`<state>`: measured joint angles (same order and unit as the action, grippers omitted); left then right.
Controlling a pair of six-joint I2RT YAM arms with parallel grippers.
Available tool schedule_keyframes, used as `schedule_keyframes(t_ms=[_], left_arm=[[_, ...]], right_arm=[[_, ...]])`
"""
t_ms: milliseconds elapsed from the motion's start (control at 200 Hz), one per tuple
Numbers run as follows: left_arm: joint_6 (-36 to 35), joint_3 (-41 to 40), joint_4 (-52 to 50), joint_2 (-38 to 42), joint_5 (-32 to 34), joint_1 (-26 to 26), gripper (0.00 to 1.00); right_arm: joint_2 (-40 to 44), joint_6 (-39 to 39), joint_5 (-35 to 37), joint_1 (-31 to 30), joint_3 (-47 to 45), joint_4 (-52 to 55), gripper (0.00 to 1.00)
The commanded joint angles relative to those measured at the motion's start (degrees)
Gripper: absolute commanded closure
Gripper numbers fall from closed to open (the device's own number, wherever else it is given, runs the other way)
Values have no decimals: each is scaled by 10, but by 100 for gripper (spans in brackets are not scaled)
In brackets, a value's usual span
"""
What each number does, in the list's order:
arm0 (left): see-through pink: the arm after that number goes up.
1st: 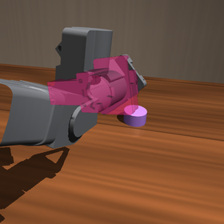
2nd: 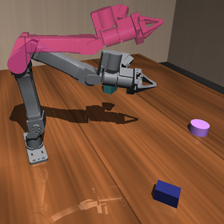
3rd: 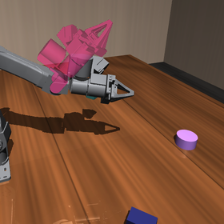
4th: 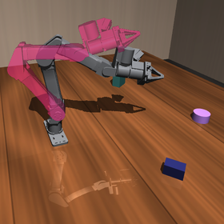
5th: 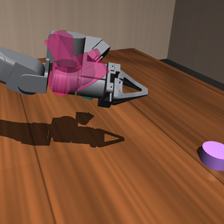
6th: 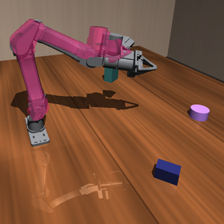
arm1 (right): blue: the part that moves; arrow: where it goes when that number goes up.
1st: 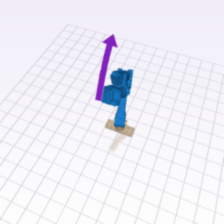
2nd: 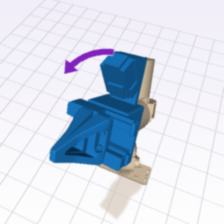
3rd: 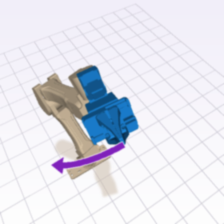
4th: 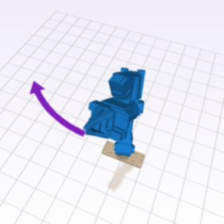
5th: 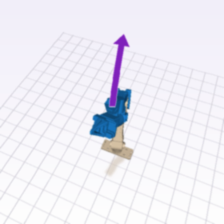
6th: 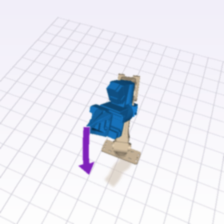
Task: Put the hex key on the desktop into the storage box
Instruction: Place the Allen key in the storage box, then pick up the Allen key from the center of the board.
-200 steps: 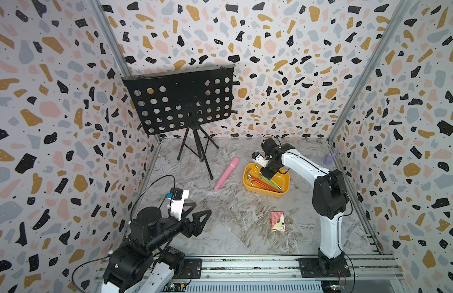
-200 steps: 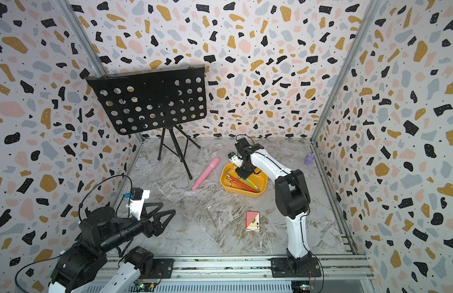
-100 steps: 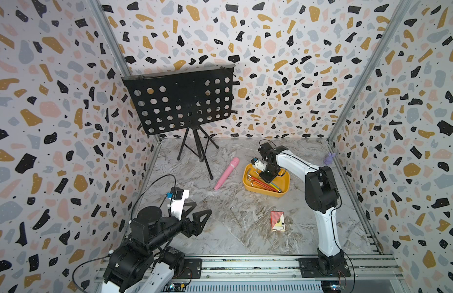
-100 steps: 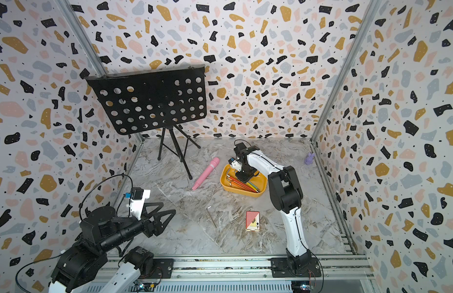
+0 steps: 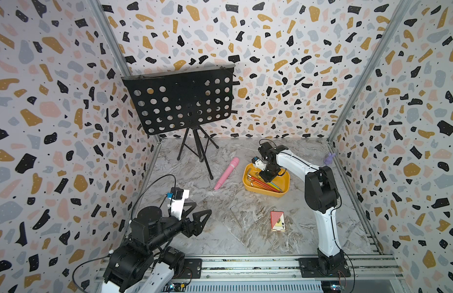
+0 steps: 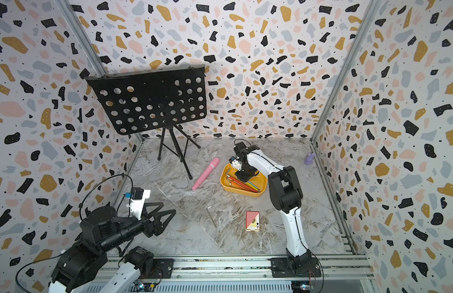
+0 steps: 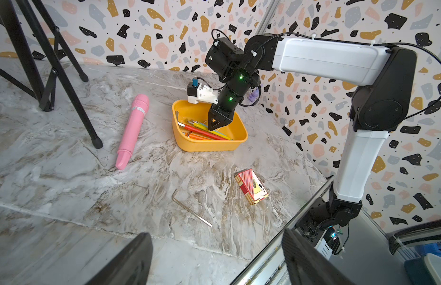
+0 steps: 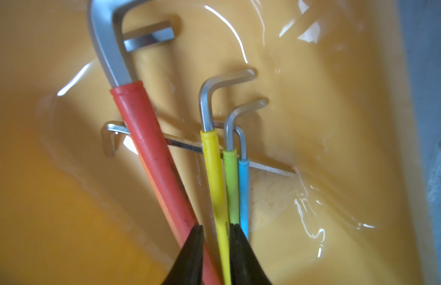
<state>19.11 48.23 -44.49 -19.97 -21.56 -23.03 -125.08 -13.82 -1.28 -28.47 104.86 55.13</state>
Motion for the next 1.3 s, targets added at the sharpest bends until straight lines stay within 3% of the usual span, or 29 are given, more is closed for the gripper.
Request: schedule_keyframes(t_ms=[0, 290, 511, 601, 746, 941, 1296], left_arm=[[2, -7, 23, -3, 3, 2, 14], [2, -8, 24, -3, 5, 3, 14], [2, -8, 23, 0, 6, 3, 14], [2, -8, 23, 1, 7, 3, 14], [2, -7, 23, 2, 7, 3, 14], [2, -6, 23, 6, 9, 3, 14], [3, -7, 23, 13, 11, 3, 14]], right_arm=[[30, 15, 5, 0, 23, 20, 74], [118, 72, 4, -19, 2, -12, 74], [187, 223, 15, -76, -57, -40, 80], [206, 260, 11, -118, -82, -35, 76], [172, 336, -18, -199, -77, 26, 69], [139, 396, -20, -287, -82, 19, 67], [56, 451, -30, -309, -49, 19, 66]])
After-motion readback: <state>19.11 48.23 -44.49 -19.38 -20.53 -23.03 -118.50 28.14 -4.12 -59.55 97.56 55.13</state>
